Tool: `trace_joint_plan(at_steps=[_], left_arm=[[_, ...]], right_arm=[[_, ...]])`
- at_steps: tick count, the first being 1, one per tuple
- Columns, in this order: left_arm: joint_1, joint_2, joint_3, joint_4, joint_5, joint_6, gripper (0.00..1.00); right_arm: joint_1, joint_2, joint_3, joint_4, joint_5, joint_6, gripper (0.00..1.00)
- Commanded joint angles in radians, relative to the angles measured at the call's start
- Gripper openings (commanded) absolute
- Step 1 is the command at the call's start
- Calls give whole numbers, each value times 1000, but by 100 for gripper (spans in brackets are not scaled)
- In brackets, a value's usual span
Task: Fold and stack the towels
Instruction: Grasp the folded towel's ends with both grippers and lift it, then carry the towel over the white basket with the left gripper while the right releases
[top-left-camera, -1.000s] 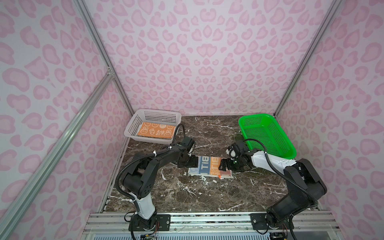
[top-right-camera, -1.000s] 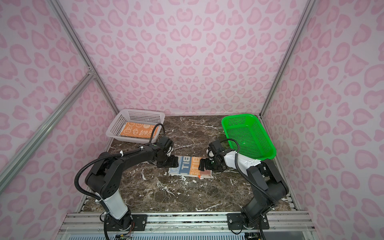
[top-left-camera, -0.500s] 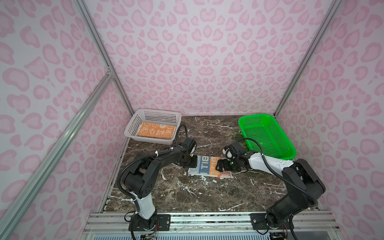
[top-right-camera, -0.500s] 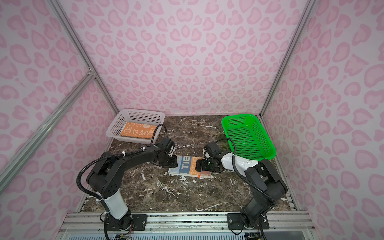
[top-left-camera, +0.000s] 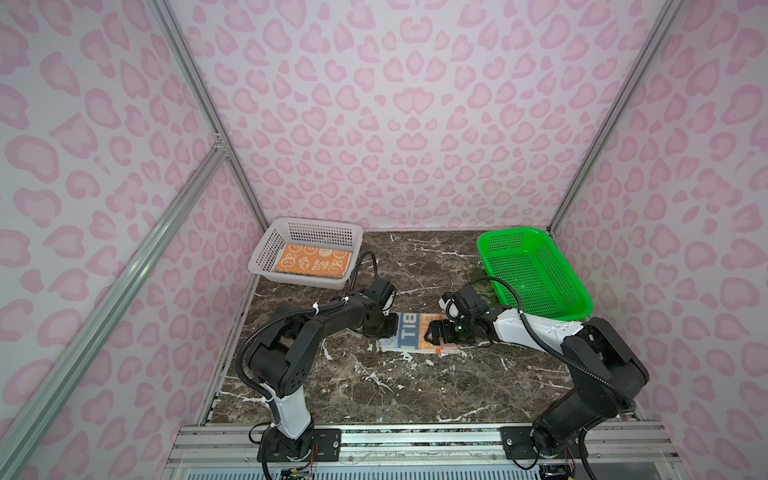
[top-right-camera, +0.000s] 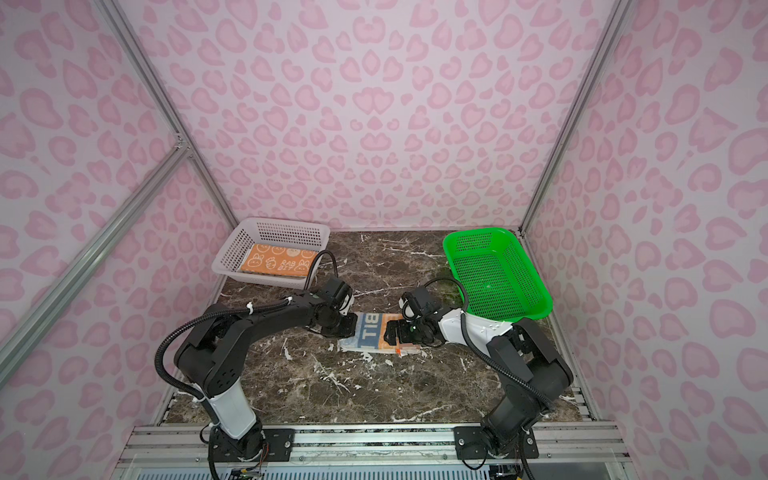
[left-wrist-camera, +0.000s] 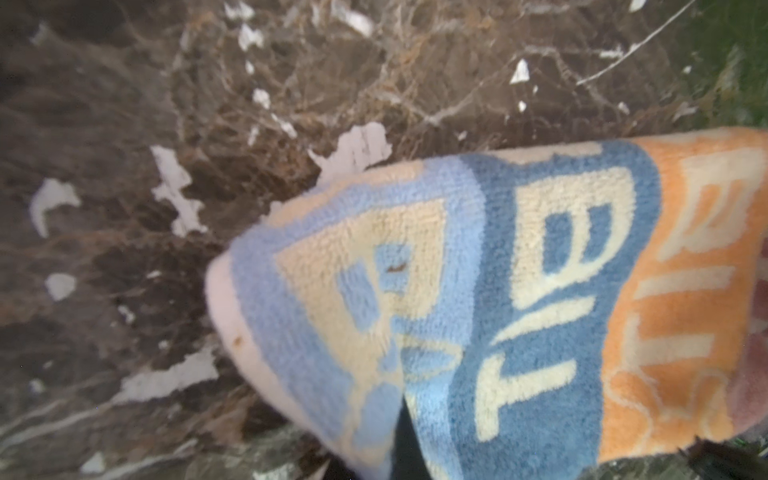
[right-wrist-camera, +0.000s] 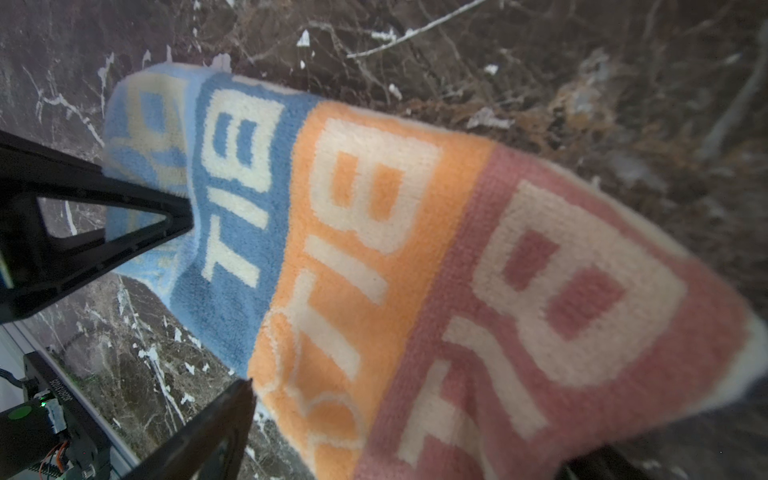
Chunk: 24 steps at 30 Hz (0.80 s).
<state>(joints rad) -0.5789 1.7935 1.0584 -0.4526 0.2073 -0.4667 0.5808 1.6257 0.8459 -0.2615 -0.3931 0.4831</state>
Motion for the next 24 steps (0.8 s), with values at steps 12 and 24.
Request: trace_joint_plan(at_steps=[12, 24], left_arm=[[15, 26, 213, -348, -272, 143, 4], [121, 52, 505, -494, -495, 280, 4]], right_arm=[[6, 13, 71, -127, 11, -15, 99], [5, -24, 199, -176, 40, -77, 99]])
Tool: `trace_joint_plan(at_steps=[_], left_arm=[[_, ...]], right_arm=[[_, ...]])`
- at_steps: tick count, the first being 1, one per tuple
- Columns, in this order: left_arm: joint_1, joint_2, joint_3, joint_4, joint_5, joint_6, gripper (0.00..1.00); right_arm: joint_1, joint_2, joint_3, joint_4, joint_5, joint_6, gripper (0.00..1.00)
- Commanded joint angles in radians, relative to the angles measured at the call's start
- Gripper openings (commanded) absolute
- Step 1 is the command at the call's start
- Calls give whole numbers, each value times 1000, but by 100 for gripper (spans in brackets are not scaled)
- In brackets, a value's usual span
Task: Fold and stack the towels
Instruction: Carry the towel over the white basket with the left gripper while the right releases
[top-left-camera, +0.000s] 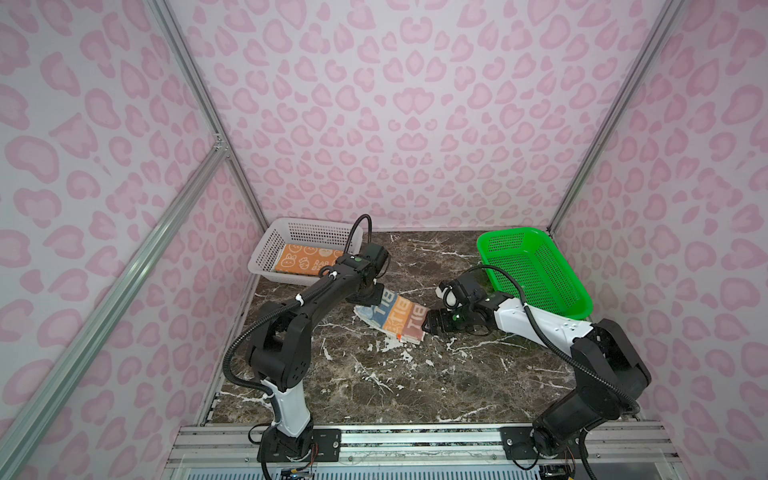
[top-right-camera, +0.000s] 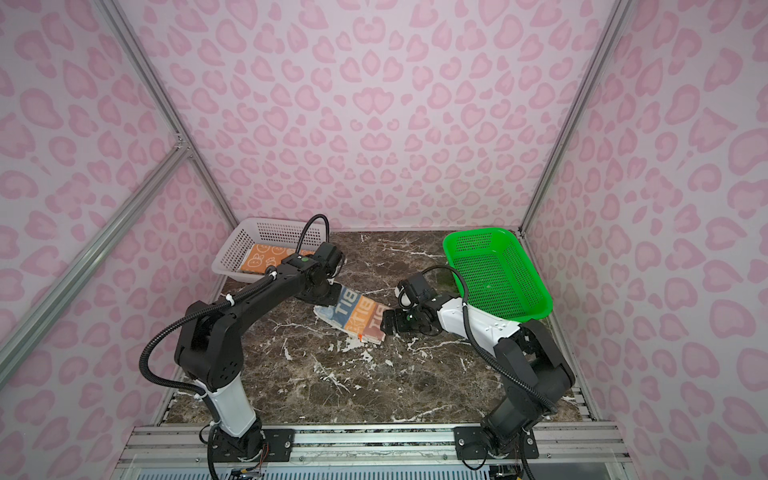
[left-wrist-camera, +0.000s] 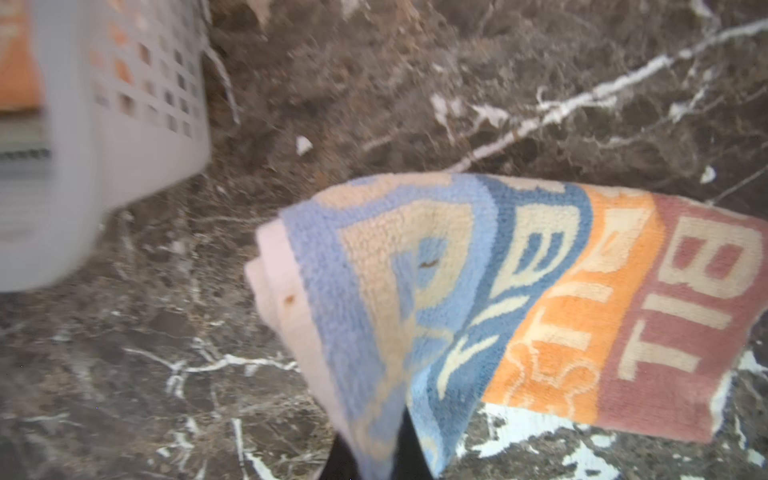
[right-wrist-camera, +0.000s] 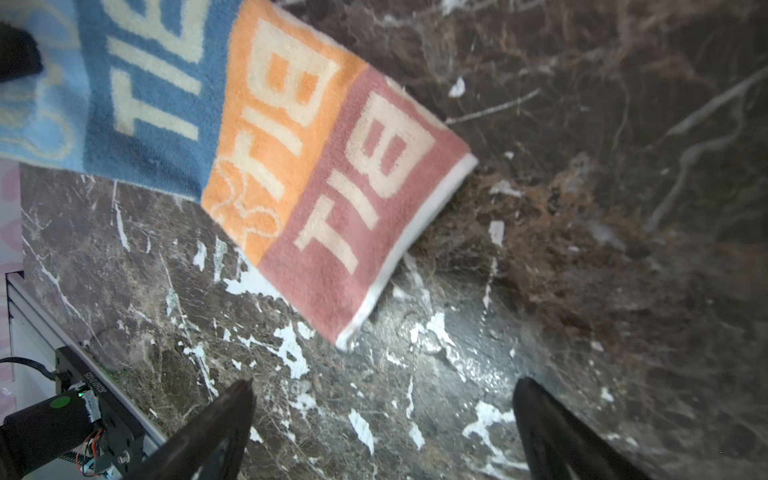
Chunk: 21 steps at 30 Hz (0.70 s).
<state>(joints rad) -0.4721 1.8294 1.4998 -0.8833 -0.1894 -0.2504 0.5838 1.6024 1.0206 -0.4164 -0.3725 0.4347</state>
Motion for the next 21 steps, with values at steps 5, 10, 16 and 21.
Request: trace_joint_plan(at_steps=[5, 10, 16, 21], left_arm=[[41, 63, 230, -74, -159, 160, 4], [76, 120, 364, -73, -225, 298, 4], [148, 154, 484, -34, -245, 412, 4], [230, 151, 510, 36, -199, 498, 4]], right_arm=[[2, 33, 112, -37, 17, -43, 99], [9, 96, 229, -37, 0, -31, 99], [25, 159, 371, -45, 4, -29, 99], [32, 226, 453, -48, -5, -24, 99]])
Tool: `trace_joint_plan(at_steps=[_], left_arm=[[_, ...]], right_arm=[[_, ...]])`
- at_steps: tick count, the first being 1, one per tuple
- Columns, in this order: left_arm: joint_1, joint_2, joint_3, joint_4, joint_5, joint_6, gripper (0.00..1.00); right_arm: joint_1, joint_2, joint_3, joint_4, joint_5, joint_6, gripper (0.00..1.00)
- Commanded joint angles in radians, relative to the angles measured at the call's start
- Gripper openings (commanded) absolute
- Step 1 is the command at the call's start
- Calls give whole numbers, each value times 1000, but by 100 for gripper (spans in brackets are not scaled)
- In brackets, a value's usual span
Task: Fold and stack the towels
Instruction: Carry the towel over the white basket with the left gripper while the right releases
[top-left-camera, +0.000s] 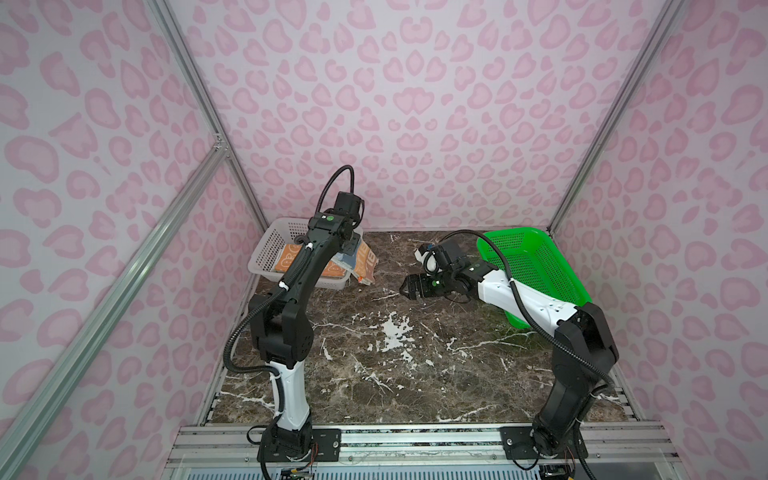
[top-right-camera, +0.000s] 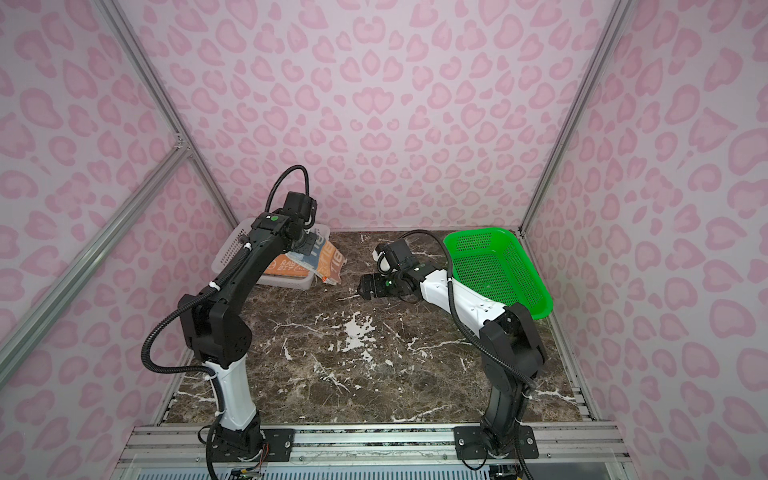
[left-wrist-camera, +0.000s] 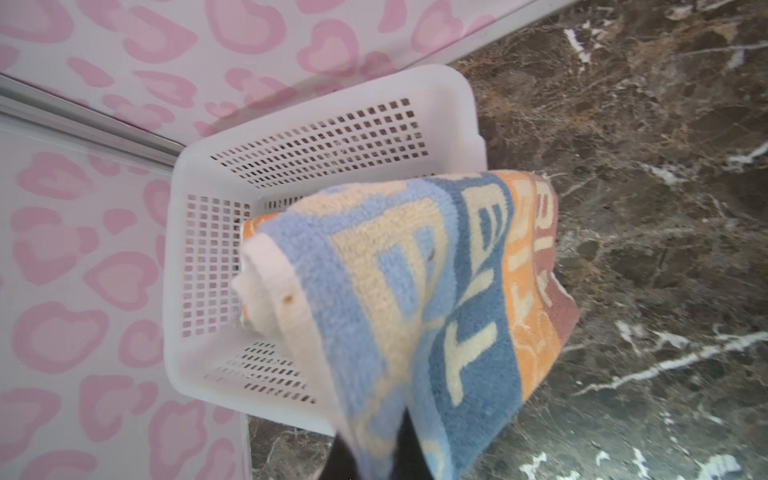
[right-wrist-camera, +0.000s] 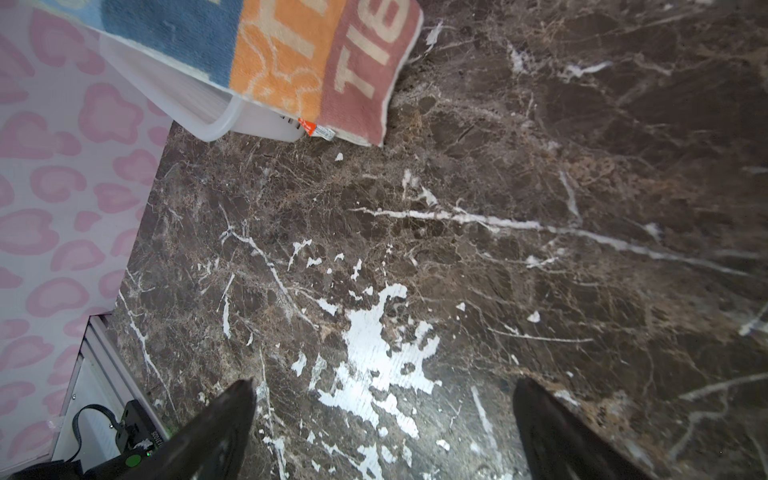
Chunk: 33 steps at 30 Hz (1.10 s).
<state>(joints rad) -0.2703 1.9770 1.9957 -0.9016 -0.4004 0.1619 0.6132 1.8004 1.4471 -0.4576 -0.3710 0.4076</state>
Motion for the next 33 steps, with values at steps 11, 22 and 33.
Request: trace_joint_plan(at_steps=[11, 22, 33], left_arm=[[133, 84, 9, 116, 37, 151, 4], [191, 139, 12, 198, 20, 203, 4], [247, 189, 22, 281, 37, 253, 4]], right_arm=[[5, 77, 130, -60, 29, -32, 99], [0, 153, 239, -97, 32, -44, 99], [-12, 204, 303, -106, 30, -47, 99]])
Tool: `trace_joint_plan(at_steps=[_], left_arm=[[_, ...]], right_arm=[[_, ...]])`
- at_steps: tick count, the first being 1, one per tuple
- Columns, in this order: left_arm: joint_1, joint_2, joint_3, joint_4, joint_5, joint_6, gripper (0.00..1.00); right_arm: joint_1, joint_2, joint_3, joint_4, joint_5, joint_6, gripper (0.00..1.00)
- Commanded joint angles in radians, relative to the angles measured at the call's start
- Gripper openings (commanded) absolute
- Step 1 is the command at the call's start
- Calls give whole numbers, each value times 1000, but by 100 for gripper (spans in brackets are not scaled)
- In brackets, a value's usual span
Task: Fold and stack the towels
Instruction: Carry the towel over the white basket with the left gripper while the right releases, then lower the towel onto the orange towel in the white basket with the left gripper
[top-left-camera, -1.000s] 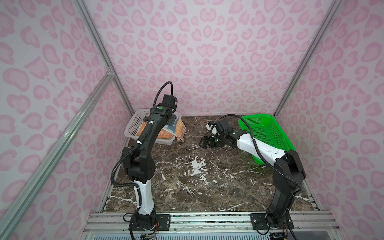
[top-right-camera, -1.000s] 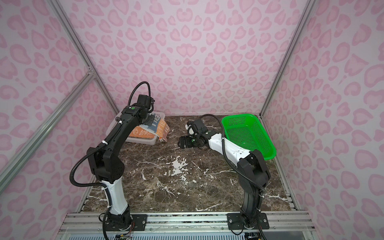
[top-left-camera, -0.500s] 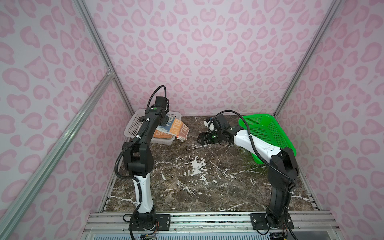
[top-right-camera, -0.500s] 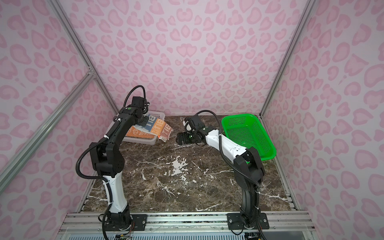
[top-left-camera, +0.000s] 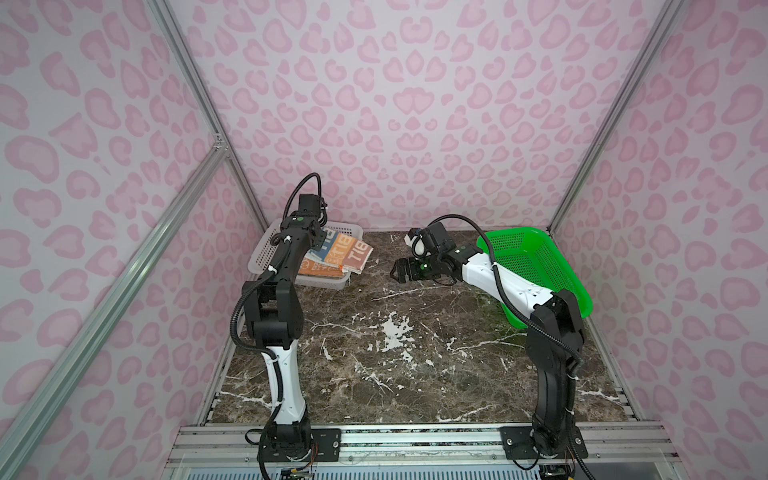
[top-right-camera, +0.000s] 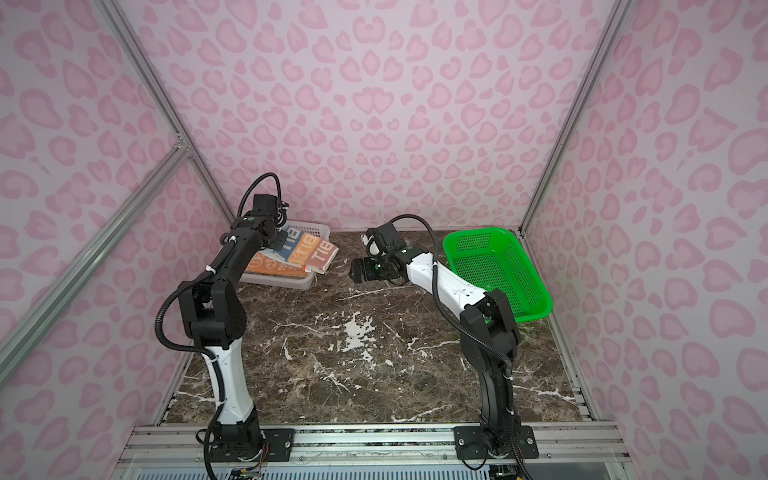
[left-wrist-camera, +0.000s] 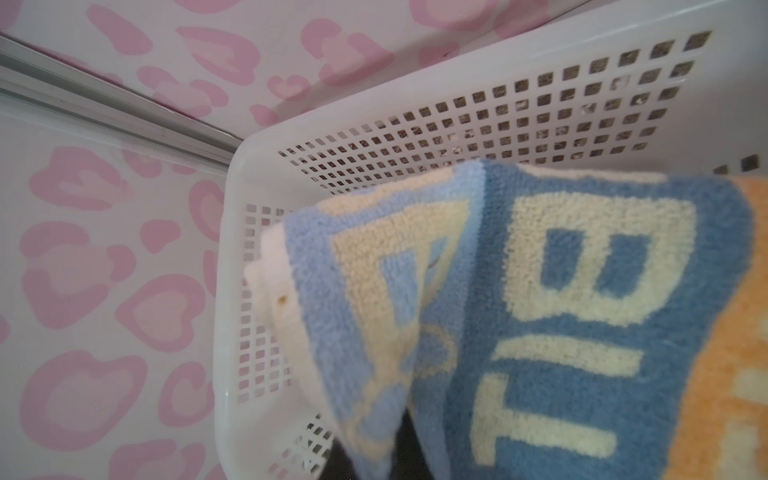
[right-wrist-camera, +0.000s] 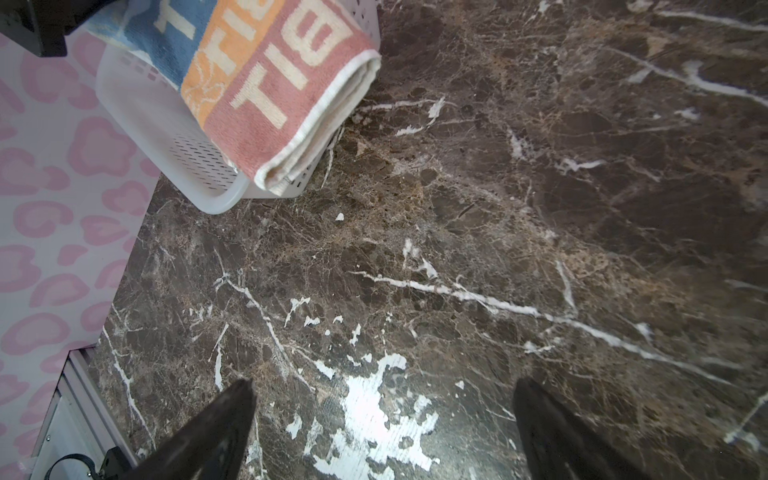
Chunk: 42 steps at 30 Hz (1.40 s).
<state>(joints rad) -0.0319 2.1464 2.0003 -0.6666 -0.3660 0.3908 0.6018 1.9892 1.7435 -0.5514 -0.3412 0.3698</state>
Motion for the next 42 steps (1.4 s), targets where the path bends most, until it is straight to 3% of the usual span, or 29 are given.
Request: trace_joint_plan(at_steps=[1, 18, 35, 42], left_arm=[[11, 27, 19, 48, 1, 27, 4], [59, 134, 48, 99, -31, 39, 4], [96, 149, 39, 111, -34, 2, 4], [96, 184, 32, 112, -87, 8, 4]], right_arm=[[-3, 20, 7, -9, -1, -9, 99], [-33, 95, 16, 9, -33, 4, 99], [-49, 83, -33, 42, -50, 17, 99], [-53, 82, -39, 56, -64, 25, 99]])
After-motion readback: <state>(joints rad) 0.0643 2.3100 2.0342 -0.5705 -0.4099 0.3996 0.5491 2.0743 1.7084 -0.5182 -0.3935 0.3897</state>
